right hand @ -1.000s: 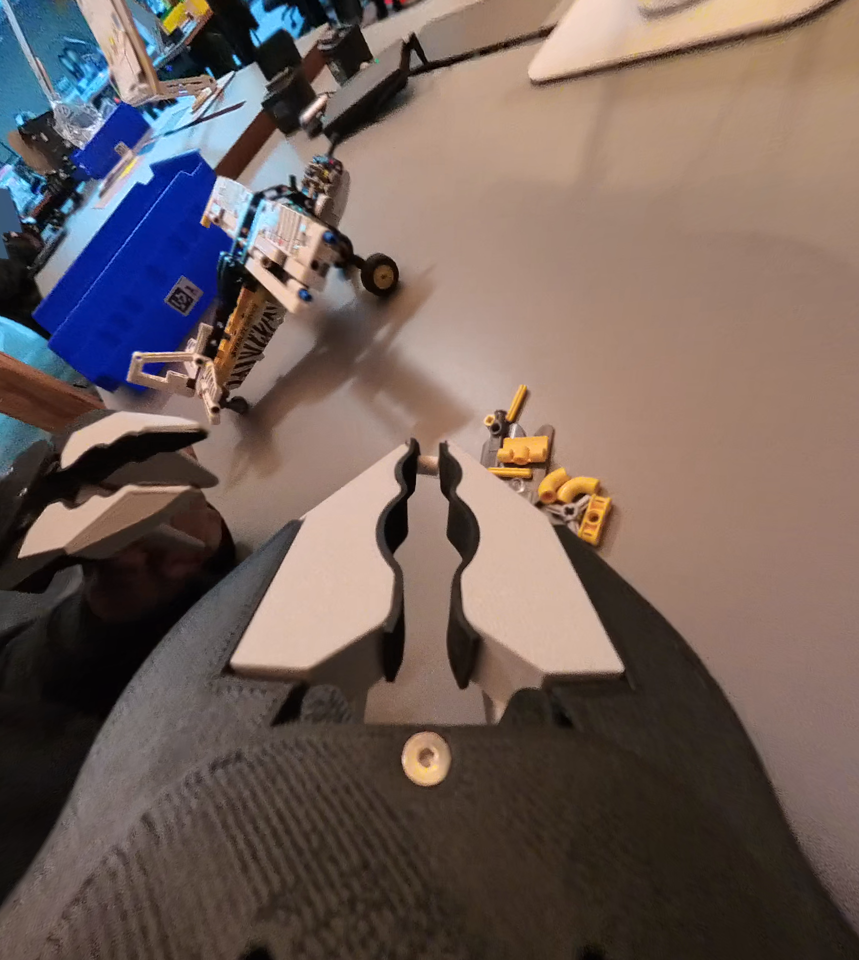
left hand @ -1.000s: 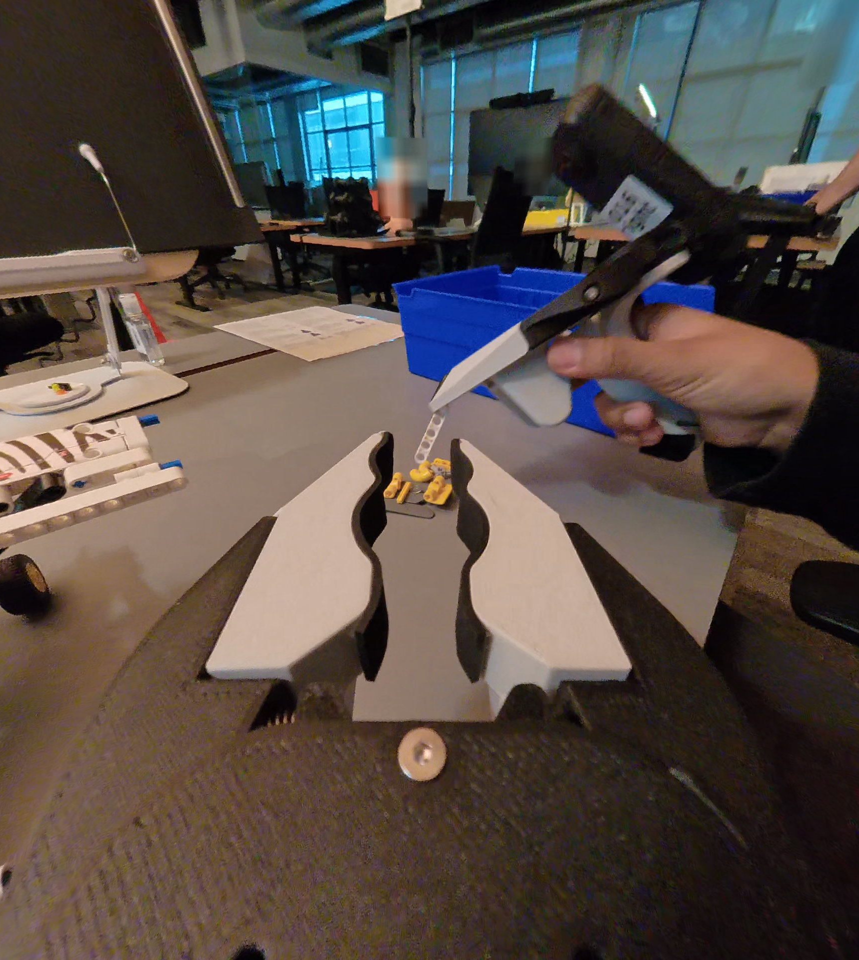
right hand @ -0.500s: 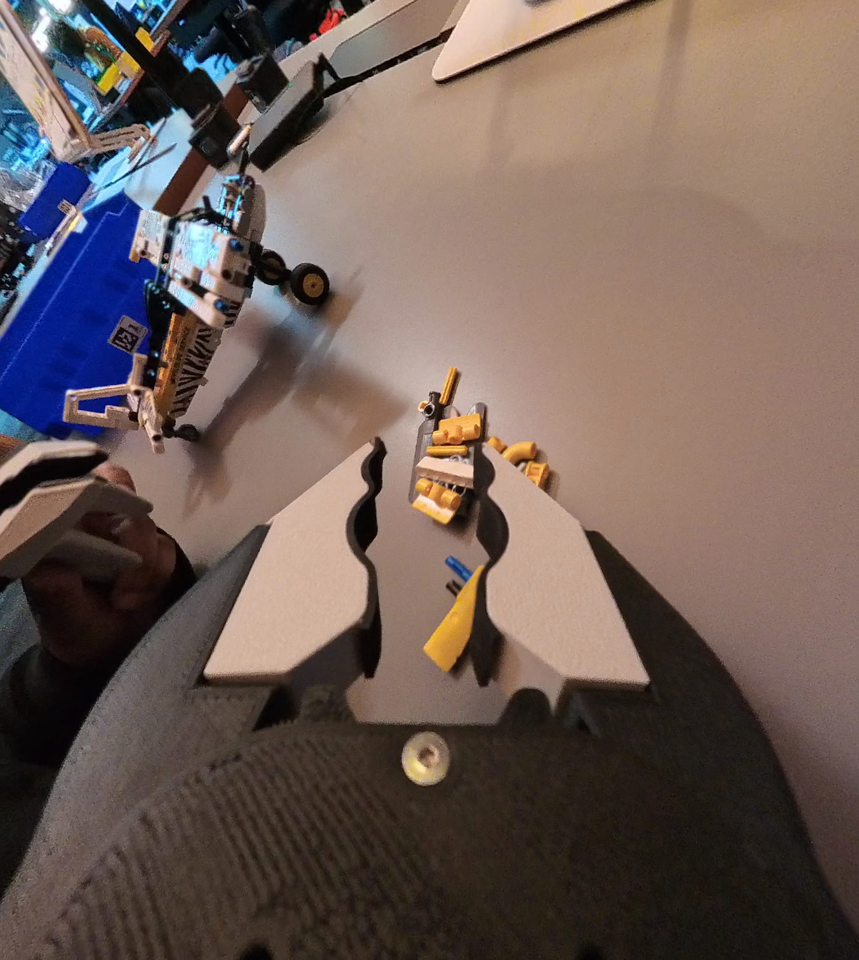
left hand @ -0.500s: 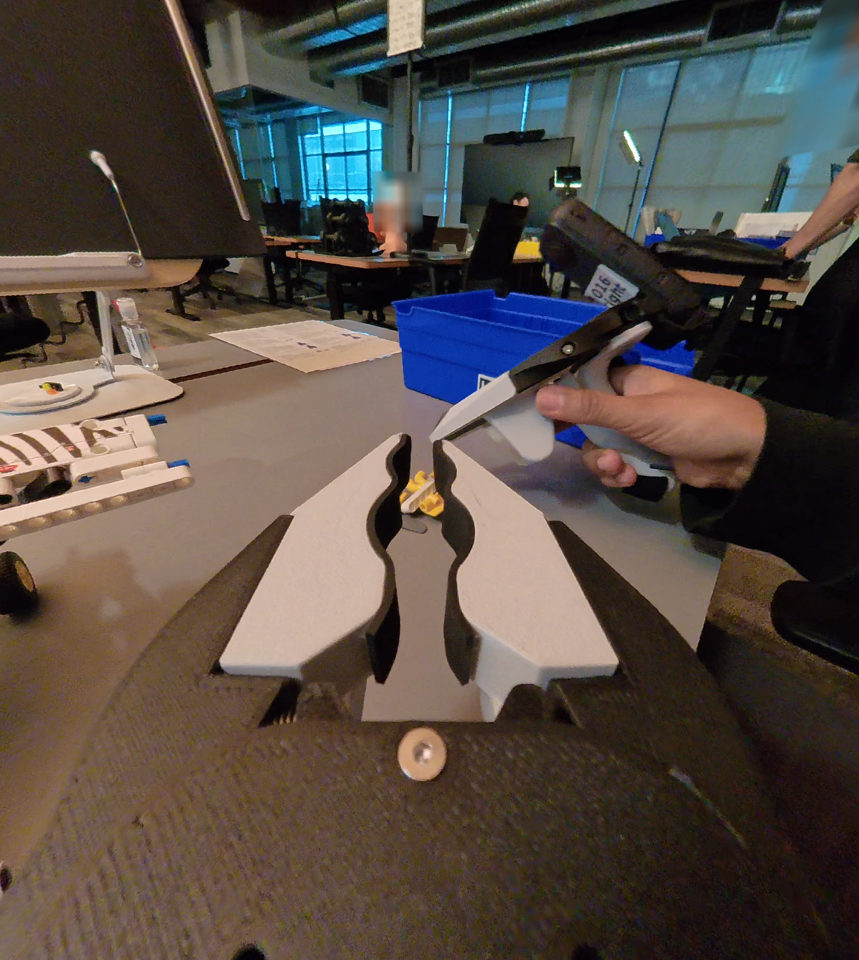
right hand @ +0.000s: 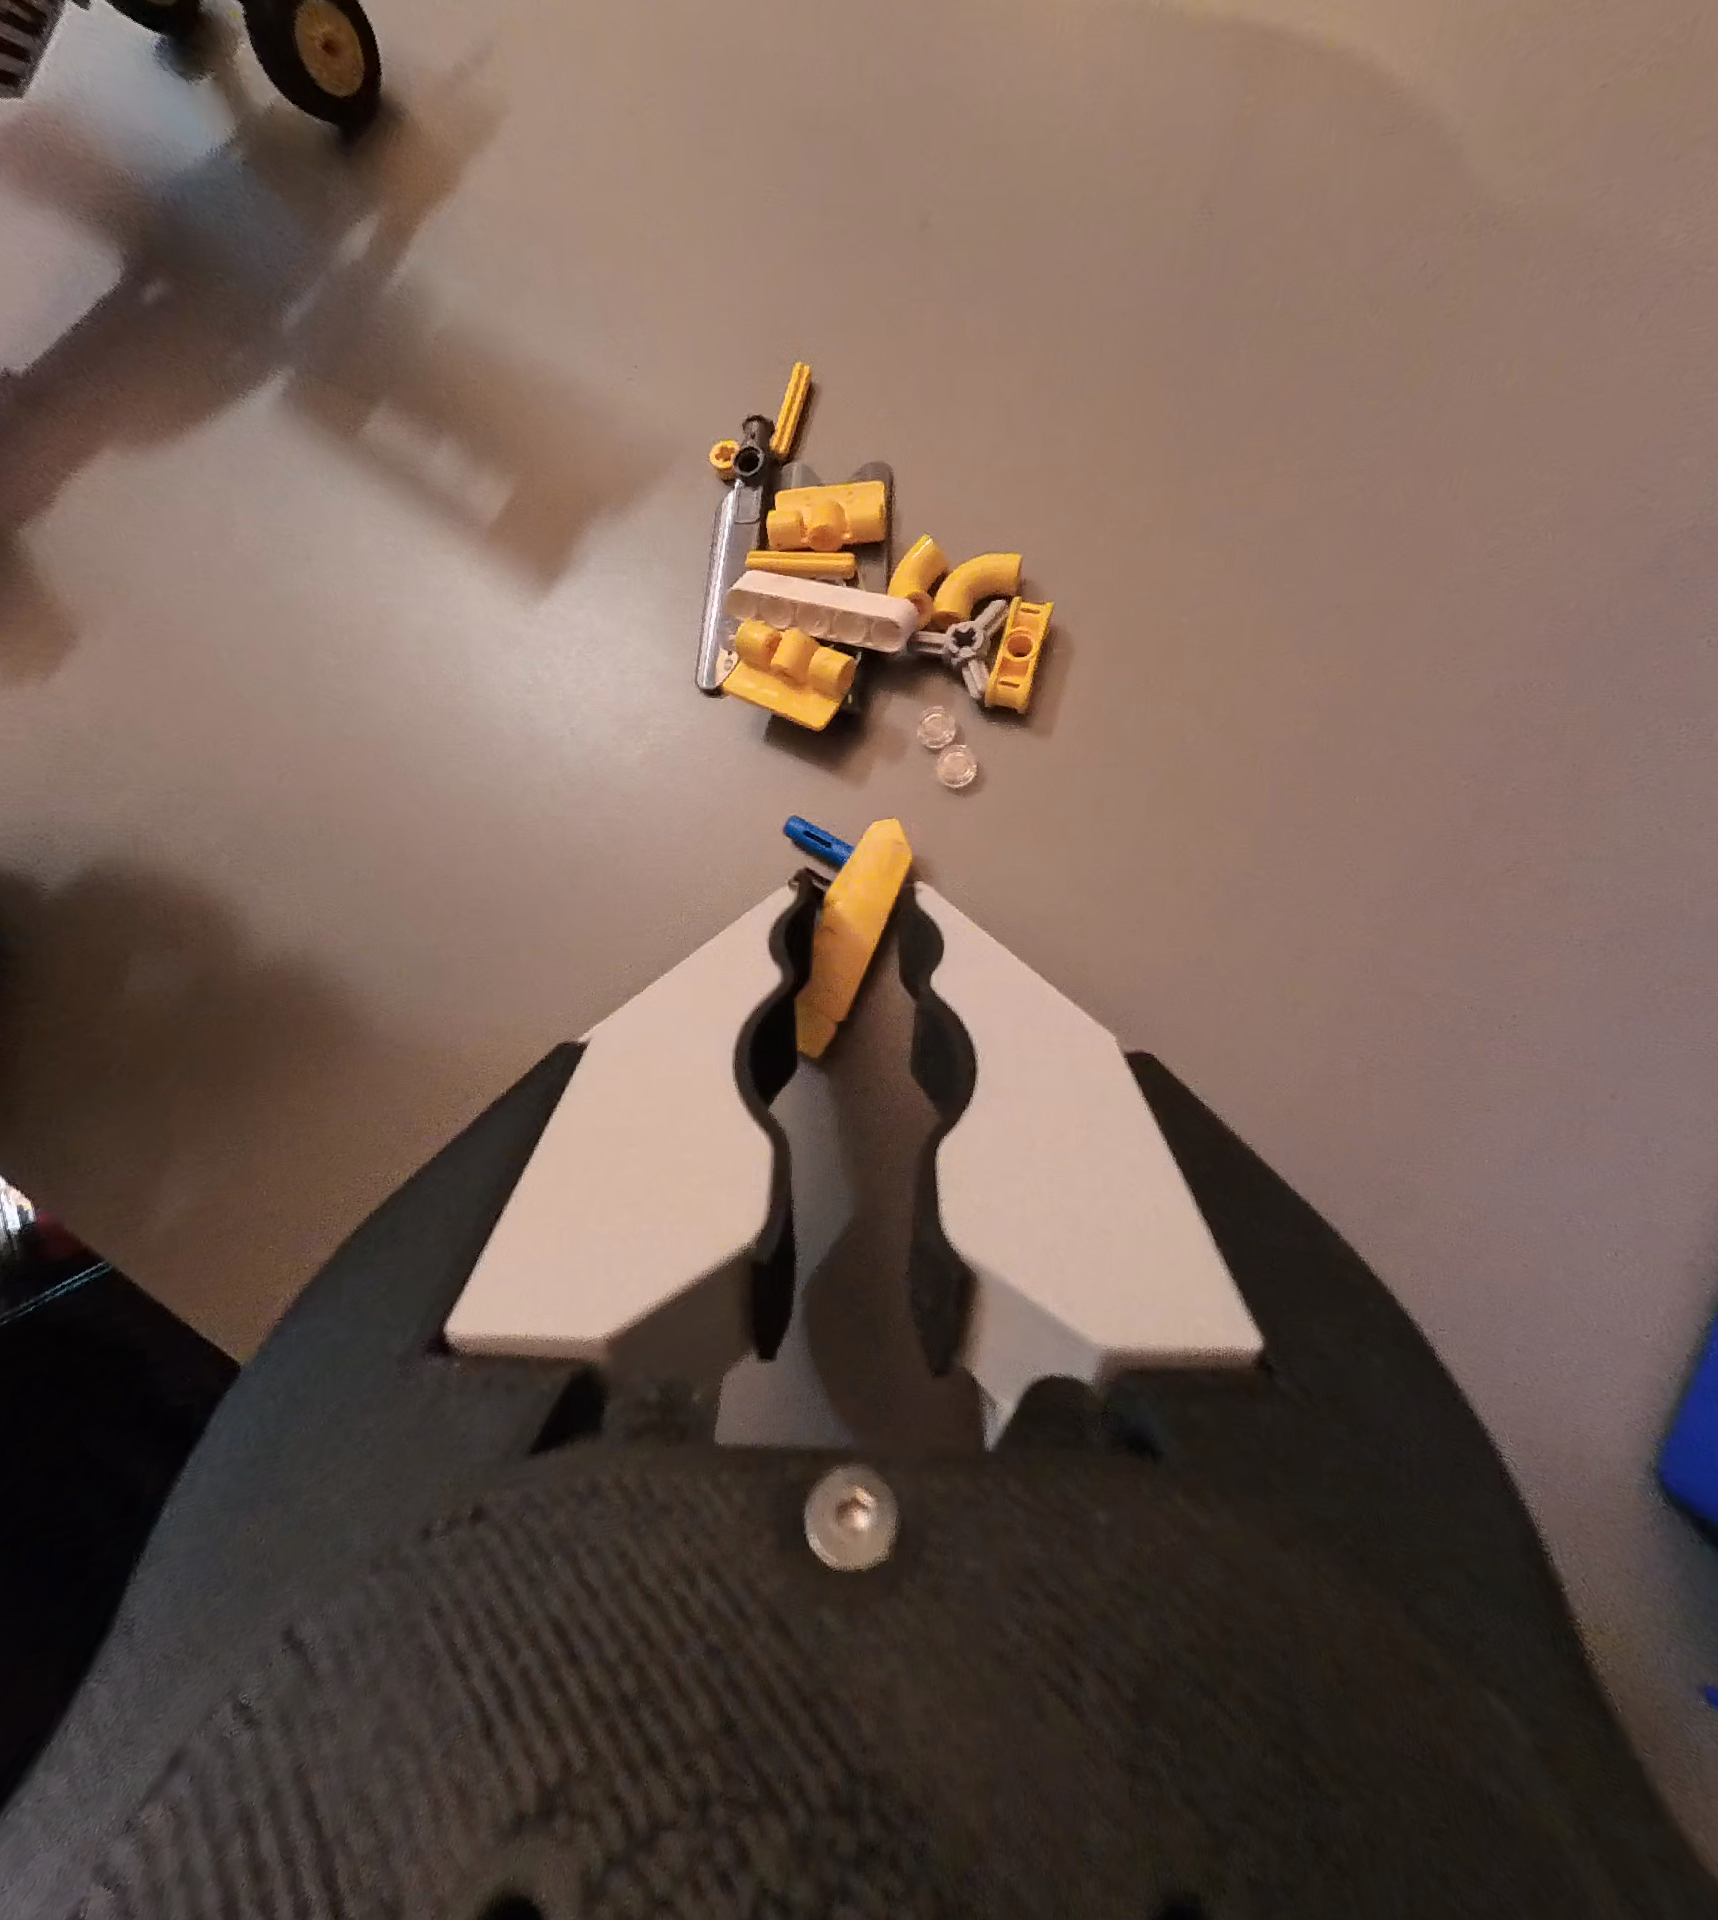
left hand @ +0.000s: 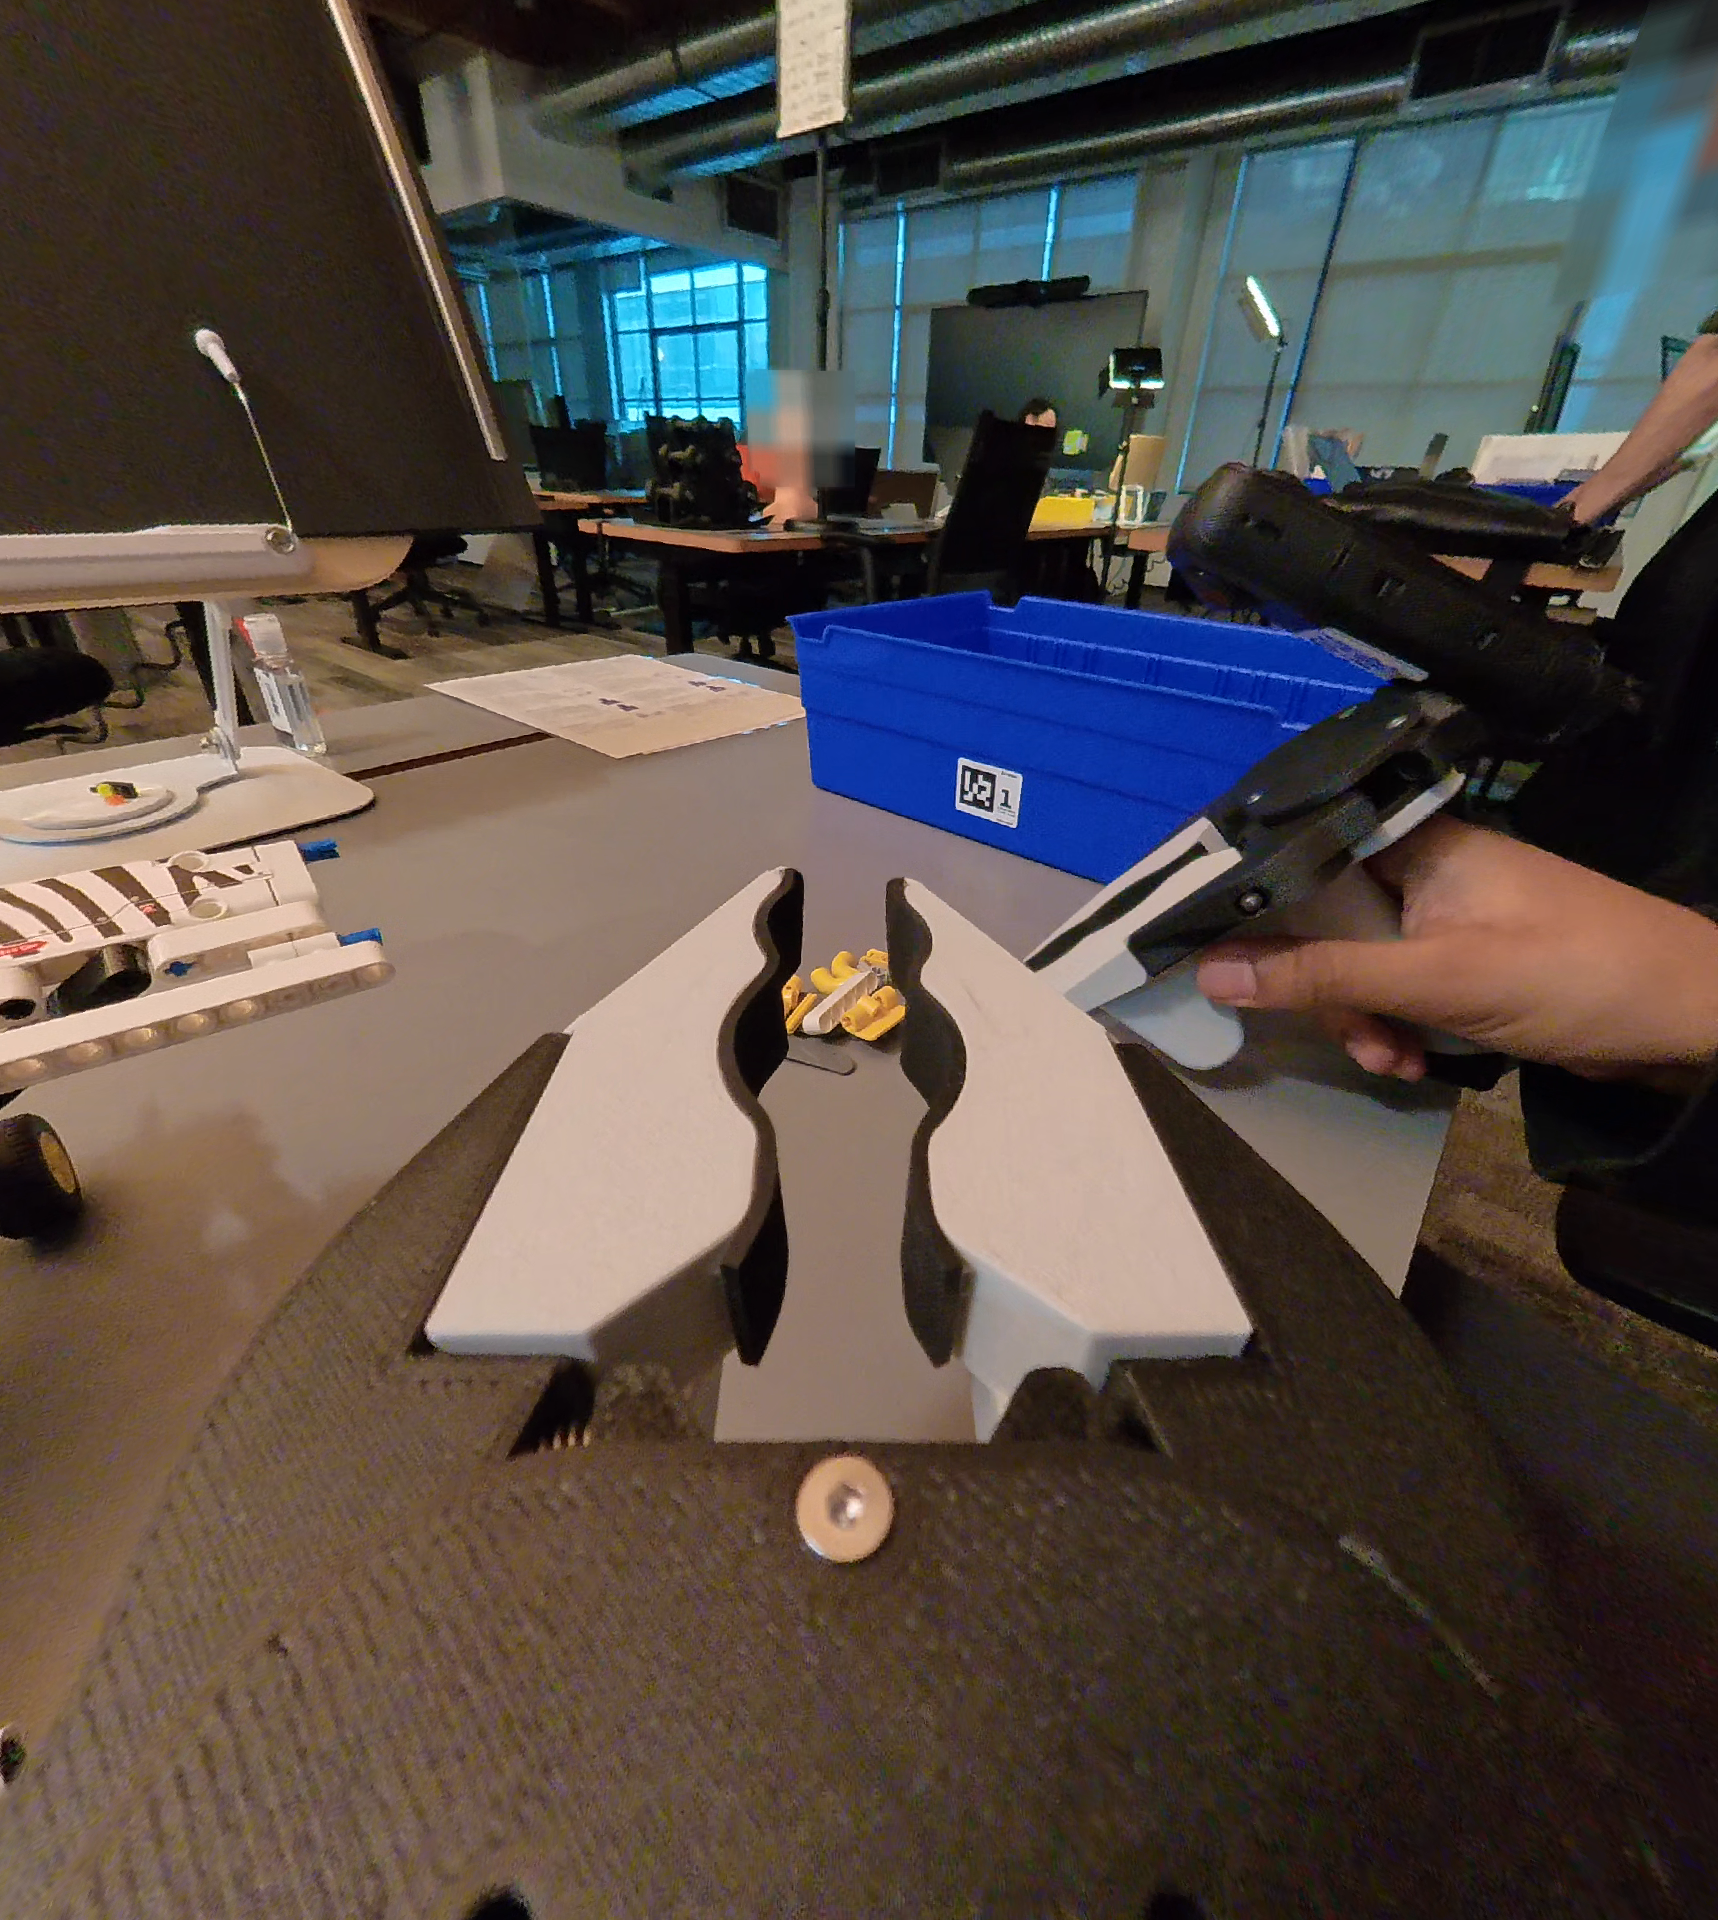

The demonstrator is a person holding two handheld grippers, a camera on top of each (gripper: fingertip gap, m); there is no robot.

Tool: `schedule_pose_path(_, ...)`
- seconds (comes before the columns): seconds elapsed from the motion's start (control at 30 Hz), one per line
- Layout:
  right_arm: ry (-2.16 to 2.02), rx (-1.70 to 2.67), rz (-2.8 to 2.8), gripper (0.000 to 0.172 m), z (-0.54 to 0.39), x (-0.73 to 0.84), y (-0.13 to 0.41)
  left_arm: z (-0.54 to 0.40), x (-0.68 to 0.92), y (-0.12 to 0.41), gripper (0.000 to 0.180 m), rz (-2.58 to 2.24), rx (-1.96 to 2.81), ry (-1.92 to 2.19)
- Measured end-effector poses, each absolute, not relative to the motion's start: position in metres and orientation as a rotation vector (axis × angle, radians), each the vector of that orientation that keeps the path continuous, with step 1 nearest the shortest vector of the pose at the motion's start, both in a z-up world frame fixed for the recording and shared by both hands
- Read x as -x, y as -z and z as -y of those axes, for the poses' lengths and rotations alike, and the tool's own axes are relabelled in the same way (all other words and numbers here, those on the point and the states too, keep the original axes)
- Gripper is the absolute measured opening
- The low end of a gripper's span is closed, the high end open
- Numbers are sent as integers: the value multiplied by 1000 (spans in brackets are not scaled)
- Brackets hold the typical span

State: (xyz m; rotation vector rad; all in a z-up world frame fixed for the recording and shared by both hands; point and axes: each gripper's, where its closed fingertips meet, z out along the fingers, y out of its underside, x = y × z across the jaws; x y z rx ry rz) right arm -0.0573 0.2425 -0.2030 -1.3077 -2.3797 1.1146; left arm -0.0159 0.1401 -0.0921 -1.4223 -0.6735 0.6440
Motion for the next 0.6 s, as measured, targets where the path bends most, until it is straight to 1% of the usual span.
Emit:
schedule_pose_path(0.07, -1147, 1304, 2385, 12, -242, 56, 203, -141, 16, 92, 14, 671, 1428, -650)
schedule_pose_path(0.13, -1285, 1302, 2369, 11, -236, 53, 192, -141, 15, 92, 19, 665, 1430, -662)
schedule_pose_path(0.2, -1637, 1281, 2316, 11, -219, 44, 162, -143, 12, 90, 23, 653, 1415, -652)
schedule_pose_path(0.27, -2074, 1251, 2197, 10, -207, 33, 120, -148, 7, 88, 27, 636, 1385, -588)
schedule_pose_path(0.3, -2275, 1229, 2110, 10, -207, 30, 99, -151, 4, 87, 27, 635, 1364, -536)
schedule_pose_path(0.37, -2581, 1151, 1915, 10, -210, 24, 66, -156, 1, 87, 20, 660, 1334, -429)
schedule_pose_path(0.47, -2679, 1050, 1816, 10, -203, 16, 54, -172, -11, 73, 20, 634, 1264, -241)
schedule_pose_path(0.53, -2716, 996, 1768, 10, -193, 8, 51, -184, -22, 65, 27, 598, 1245, -149)
schedule_pose_path(0.6, -2805, 974, 1717, 10, -181, 0, 47, -193, -24, 69, 32, 605, 1288, -142)
